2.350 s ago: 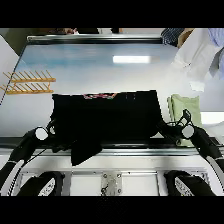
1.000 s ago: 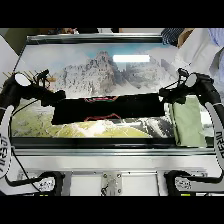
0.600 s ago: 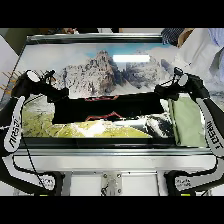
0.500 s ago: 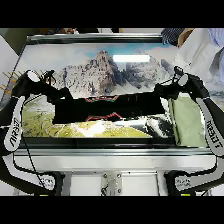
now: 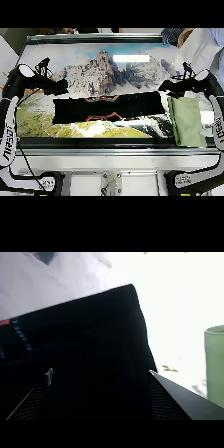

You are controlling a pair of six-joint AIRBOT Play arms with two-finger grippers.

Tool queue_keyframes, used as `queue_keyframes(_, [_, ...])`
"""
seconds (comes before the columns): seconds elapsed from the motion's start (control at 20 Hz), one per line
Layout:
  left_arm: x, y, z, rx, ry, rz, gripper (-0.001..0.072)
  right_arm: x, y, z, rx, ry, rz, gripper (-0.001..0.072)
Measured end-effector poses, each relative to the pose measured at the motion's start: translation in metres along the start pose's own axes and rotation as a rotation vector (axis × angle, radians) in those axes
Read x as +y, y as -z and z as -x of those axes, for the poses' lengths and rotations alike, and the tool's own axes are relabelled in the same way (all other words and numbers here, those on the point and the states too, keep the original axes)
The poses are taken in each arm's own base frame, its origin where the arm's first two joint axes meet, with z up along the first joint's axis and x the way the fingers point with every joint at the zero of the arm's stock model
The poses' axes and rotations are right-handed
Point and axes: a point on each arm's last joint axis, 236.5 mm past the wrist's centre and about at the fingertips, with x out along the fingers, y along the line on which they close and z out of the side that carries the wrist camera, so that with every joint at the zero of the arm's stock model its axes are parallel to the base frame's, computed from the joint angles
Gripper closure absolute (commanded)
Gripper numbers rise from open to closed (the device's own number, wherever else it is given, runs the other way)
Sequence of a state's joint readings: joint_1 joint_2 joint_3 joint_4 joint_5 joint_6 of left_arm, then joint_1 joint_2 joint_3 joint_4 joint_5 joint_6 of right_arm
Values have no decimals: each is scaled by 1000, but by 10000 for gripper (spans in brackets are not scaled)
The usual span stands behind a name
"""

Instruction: Fold the clothes and pants, and hang the long-sleeved shirts on hangers.

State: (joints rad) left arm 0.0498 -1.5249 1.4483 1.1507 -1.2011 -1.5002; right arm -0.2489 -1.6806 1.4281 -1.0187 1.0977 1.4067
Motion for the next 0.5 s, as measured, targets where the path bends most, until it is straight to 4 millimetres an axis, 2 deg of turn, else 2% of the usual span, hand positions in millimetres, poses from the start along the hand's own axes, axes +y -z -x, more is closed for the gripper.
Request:
queue_keyframes(0.1, [-23, 5, 0, 5, 16, -49, 692, -19, 9, -6, 54, -22, -15, 66])
queue_keyframes(0.2, [-47, 13, -4, 19, 33, -99, 692, -29, 17, -16, 98, -57, -22, 67])
queue_keyframes(0.35, [-79, 25, -14, 40, 57, -167, 692, -30, 31, -35, 166, -113, -16, 67])
queue_keyframes(0.5, [-102, 33, -23, 46, 74, -218, 692, -19, 47, -50, 231, -160, 1, 68])
